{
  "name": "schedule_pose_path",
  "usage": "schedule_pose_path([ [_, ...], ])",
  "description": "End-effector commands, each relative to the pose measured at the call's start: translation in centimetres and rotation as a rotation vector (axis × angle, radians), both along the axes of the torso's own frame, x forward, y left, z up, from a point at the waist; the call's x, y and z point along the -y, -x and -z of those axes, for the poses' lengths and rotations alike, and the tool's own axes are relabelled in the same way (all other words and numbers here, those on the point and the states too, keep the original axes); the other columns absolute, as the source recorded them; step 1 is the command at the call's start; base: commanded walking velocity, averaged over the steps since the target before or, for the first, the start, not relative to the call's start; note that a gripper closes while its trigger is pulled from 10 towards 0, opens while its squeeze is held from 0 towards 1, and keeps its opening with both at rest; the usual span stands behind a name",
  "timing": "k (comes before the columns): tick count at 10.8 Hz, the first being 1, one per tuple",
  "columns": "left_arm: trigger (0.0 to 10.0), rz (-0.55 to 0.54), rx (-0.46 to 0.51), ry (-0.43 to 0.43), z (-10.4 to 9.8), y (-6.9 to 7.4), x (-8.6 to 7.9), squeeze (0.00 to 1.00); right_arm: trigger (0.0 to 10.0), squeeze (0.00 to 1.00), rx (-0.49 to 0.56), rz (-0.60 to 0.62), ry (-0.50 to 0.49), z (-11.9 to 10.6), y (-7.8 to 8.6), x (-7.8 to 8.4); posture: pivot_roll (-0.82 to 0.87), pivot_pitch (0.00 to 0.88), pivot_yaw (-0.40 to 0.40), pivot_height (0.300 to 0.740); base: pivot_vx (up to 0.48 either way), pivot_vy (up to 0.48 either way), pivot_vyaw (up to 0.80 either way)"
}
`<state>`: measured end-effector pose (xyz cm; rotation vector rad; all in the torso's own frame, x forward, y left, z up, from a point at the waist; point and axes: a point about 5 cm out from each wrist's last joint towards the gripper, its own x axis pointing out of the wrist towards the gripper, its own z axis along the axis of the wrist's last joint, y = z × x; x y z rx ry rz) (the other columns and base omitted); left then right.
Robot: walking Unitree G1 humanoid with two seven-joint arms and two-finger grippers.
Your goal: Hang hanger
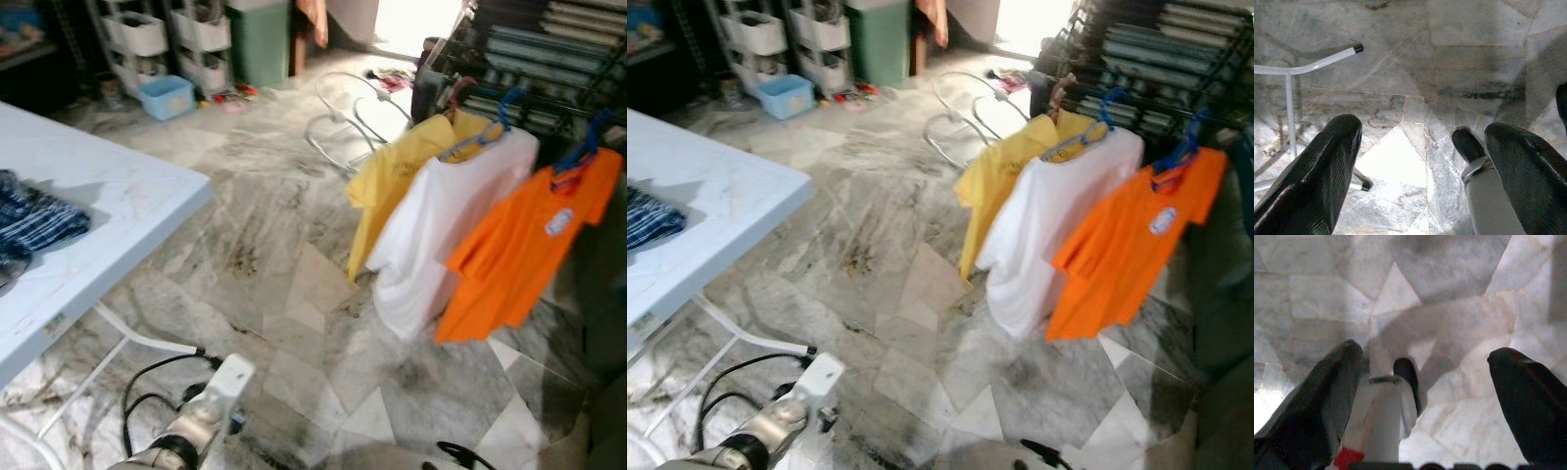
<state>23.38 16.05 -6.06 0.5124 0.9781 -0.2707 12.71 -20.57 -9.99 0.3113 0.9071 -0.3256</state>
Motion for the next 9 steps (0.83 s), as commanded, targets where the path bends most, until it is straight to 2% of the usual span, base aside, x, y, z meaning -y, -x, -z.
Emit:
schedule_pose_path([
  [1, 10.0, 0.023, -0.014, 0.019, 0.2, 0.3, 0.7, 0.00, 10.0, 0.00, 0.021, -0.015, 0.008, -0.3, -1.0, -0.1, -0.05, 0.000, -0.058, 0.740, 0.000, 0.000, 0.00],
  [3, 10.0, 0.021, -0.011, 0.022, 0.2, 0.3, 0.7, 0.00, 10.0, 0.00, 0.030, -0.026, 0.012, -0.4, -1.2, -0.2, -0.04, 0.000, -0.060, 0.740, 0.000, 0.000, 0.00],
  [5, 10.0, -0.005, 0.015, 0.037, 0.0, 0.0, 0.6, 0.00, 10.0, 0.00, 0.122, -0.037, 0.018, -1.3, -3.2, -0.2, -0.05, 0.000, -0.051, 0.740, 0.000, 0.000, 0.00],
  [6, 10.0, 0.019, 0.073, 0.069, -1.0, -1.5, 1.1, 0.00, 10.0, 0.00, 0.235, -0.070, 0.055, -2.9, -5.9, 0.5, -0.05, 0.000, -0.044, 0.740, 0.000, 0.000, 0.00],
  [7, 10.0, 0.038, 0.107, 0.086, -1.6, -2.4, 1.5, 0.00, 10.0, 0.00, 0.296, -0.085, 0.077, -3.9, -7.4, 0.9, -0.05, 0.000, -0.044, 0.740, 0.000, 0.000, 0.00],
  [8, 10.0, 0.039, 0.188, 0.137, -3.6, -4.8, 2.3, 0.00, 10.0, 0.00, 0.440, -0.107, 0.100, -6.4, -10.5, 1.9, -0.05, 0.000, -0.043, 0.740, 0.000, 0.000, 0.00],
  [9, 10.0, 0.036, 0.251, 0.179, -5.4, -6.7, 2.8, 0.00, 10.0, 0.00, 0.525, -0.125, 0.109, -8.0, -12.2, 2.4, -0.05, 0.000, -0.043, 0.740, 0.000, 0.000, 0.00],
])
